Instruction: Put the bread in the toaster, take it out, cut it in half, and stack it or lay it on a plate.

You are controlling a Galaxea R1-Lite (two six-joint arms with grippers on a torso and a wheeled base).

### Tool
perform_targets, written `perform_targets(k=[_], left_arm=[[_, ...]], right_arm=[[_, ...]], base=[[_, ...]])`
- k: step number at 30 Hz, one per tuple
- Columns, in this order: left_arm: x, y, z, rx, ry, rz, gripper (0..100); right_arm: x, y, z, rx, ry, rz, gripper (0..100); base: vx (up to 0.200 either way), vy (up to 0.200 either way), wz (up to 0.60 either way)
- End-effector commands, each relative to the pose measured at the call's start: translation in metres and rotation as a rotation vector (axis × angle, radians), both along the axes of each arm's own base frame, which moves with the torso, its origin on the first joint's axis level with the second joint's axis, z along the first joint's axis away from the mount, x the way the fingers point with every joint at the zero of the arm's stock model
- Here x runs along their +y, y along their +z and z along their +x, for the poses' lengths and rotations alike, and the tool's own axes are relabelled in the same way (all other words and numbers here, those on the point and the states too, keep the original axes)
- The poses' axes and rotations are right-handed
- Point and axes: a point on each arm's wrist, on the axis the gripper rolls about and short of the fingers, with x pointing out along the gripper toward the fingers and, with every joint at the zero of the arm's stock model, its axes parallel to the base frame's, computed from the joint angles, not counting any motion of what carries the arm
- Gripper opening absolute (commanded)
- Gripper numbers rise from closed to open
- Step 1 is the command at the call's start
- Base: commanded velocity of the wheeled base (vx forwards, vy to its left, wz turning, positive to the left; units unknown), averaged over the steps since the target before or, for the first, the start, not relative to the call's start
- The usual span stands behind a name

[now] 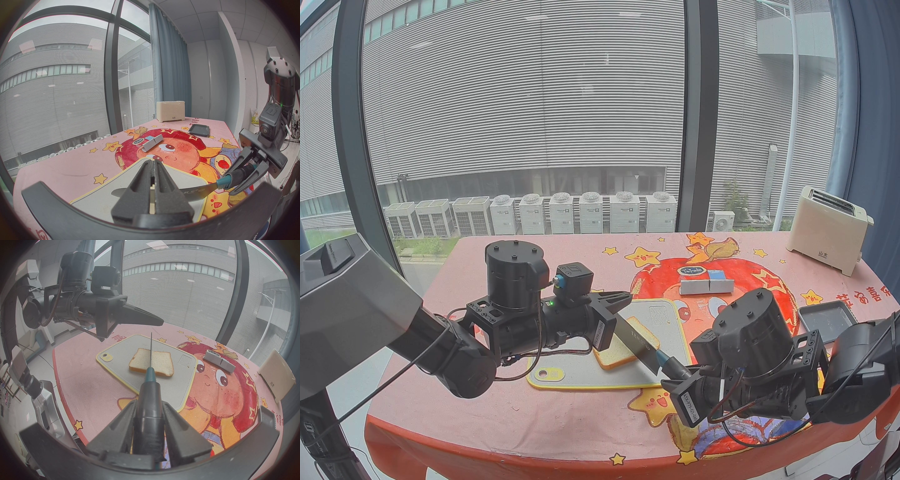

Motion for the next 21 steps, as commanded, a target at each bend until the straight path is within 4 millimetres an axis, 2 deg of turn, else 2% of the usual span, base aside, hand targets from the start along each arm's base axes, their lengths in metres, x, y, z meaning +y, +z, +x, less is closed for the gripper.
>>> perform_targets(k=[1,12,21], left_arm=[[0.000,0.000,-0.001,-0.014,-0.001,-0.011,0],[-0.007,-0.003,-0.010,-0.015,-0.039,-0.016,0],[-0.012,-0.024,-0.004,0.011,-0.037,0.003,0]], right_arm=[[0.001,0.000,0.000,-0.003,0.000,0.002,0],[0.002,0.002,-0.002,-0.003,0.008,0.009,0],[0.002,0.001,-0.002,-0.001,0.008,0.006,0]], base=[[0.000,0.000,0.00],[0.000,0.000,0.00],[0.000,0.000,0.00]])
